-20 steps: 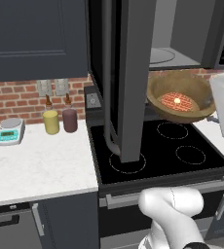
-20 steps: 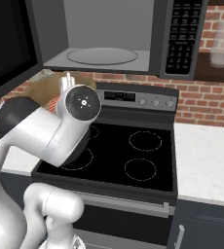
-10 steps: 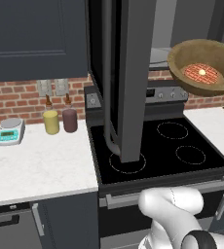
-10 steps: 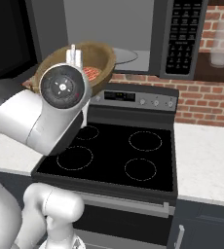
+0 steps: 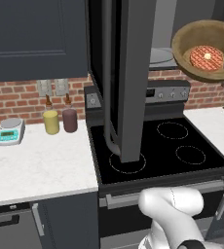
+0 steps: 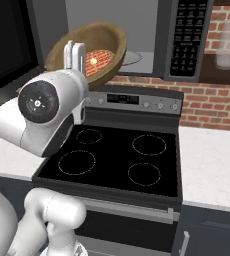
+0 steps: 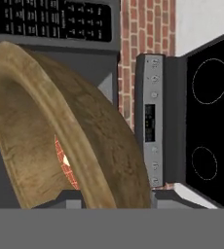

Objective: Open the microwave, place the bowl with waffle inside the microwave, then close the microwave door and turn it on.

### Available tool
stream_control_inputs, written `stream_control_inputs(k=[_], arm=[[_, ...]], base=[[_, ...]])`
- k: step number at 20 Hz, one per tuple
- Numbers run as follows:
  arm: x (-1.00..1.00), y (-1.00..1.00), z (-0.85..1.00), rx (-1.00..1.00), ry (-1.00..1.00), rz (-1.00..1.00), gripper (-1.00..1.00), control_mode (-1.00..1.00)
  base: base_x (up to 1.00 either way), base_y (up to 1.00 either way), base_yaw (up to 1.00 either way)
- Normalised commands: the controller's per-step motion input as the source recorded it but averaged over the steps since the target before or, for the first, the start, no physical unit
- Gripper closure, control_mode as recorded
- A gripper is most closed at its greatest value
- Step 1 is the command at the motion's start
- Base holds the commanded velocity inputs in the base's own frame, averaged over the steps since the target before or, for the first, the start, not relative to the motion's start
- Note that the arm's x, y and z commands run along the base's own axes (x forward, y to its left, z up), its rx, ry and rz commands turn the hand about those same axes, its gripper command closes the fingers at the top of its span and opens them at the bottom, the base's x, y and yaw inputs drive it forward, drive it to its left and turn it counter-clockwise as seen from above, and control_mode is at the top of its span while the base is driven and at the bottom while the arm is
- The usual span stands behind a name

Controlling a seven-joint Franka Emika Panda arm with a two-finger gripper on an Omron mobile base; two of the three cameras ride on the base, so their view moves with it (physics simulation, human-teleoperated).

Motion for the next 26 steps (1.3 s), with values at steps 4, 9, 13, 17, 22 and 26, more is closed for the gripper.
stream_control_inputs(k=[4, 9, 13, 17, 22, 26], arm=[[0.60, 0.00, 0.13, 0.03, 0.04, 0.07, 1.00, -1.00], [0.55, 0.00, 0.19, 0.07, 0.12, 0.16, 1.00, -1.00], [0.56, 0.00, 0.04, 0.07, 0.06, 0.19, 1.00, -1.00], [0.62, 0.00, 0.00, 0.06, 0.02, 0.12, 1.00, -1.00], [0.60, 0.03, -0.01, 0.01, 0.00, 0.05, 1.00, -1.00], [0.63, 0.13, -0.01, 0.00, 0.00, 0.00, 1.00, -1.00]], base=[[0.00, 0.00, 0.00], [0.00, 0.00, 0.00], [0.00, 0.00, 0.00], [0.00, 0.00, 0.00], [0.00, 0.00, 0.00], [0.00, 0.00, 0.00]])
